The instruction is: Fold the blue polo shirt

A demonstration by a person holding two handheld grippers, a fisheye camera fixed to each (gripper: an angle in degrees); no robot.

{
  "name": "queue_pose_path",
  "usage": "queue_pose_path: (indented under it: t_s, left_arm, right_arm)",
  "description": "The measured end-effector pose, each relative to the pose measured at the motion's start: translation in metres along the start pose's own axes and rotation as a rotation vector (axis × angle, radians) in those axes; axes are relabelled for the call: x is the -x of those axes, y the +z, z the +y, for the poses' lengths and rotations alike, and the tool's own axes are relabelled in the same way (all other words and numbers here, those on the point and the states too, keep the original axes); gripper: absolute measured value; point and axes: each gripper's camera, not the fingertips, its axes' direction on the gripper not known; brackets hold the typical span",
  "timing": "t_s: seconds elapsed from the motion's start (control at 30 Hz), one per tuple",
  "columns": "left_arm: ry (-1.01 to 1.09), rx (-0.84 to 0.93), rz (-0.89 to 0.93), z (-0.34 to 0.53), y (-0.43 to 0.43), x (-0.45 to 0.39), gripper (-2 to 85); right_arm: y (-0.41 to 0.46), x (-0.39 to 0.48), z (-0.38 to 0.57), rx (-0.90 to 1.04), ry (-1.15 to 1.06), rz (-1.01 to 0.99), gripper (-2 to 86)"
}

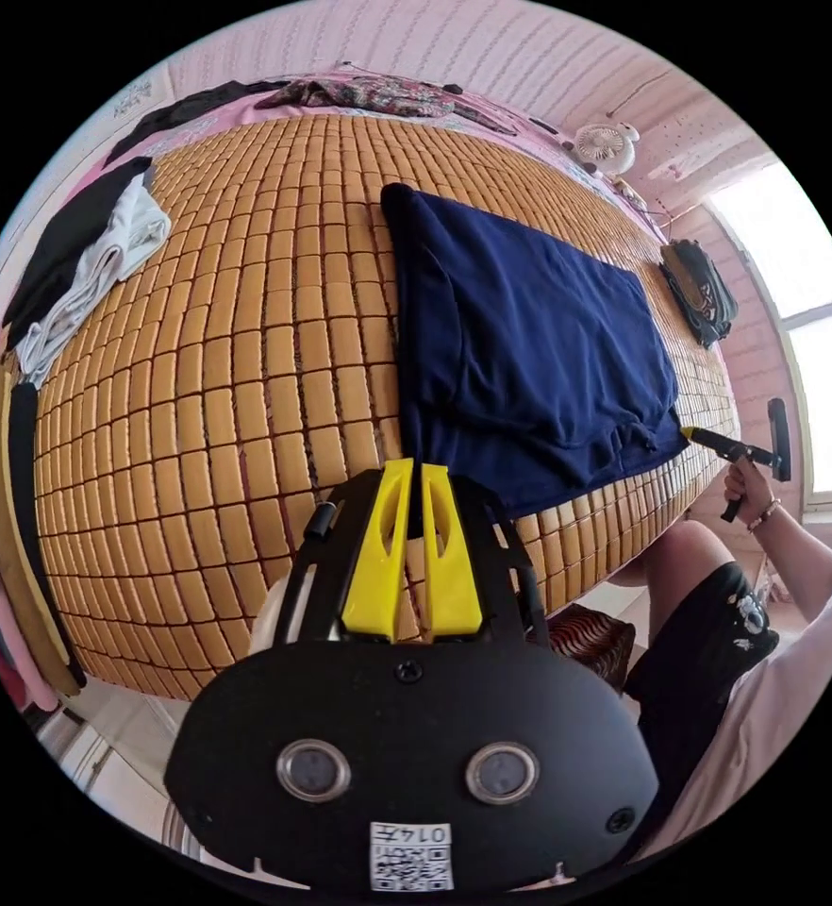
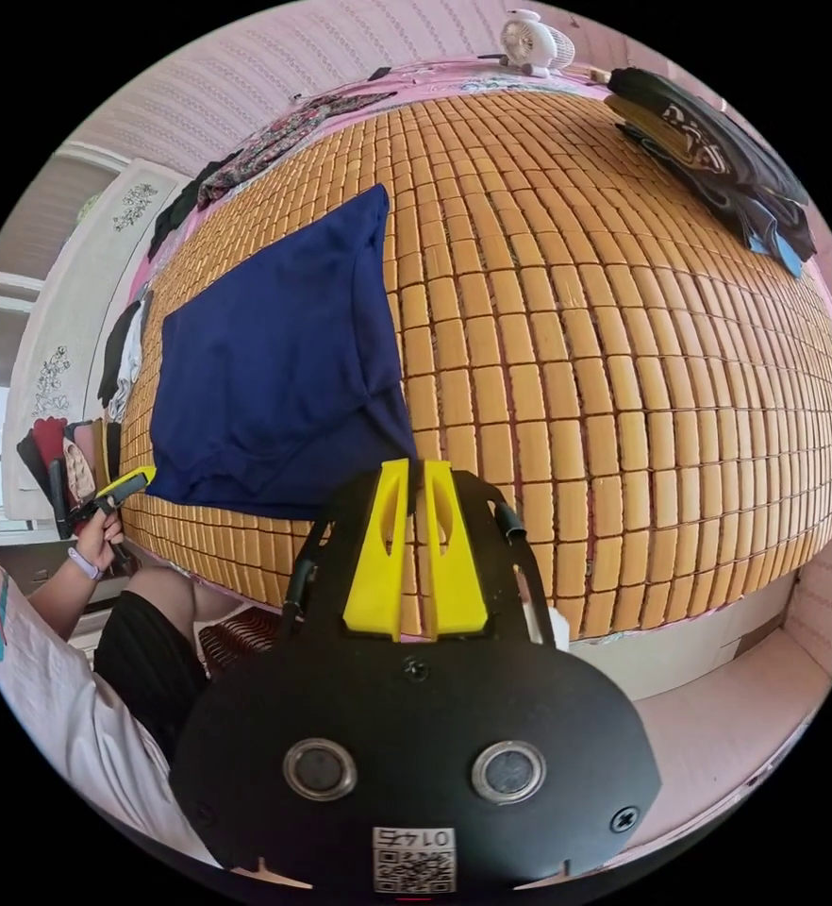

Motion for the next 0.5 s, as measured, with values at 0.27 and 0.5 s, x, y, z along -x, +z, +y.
queue_pose_path:
  t_s: [0.27,0.5]
  left_arm:
    - [0.047,-0.091,0.005,0.033,0.008,-0.004,-0.5]
    - [0.015,-0.141,0.041,0.063,0.014,-0.005,-0.9]
  right_arm:
    - [0.014,0.035,0.012,-0.064,-0.116,0.108,-0.6]
    - [0.017,0.033,0.025,-0.131,-0.073,-0.007,-0.4]
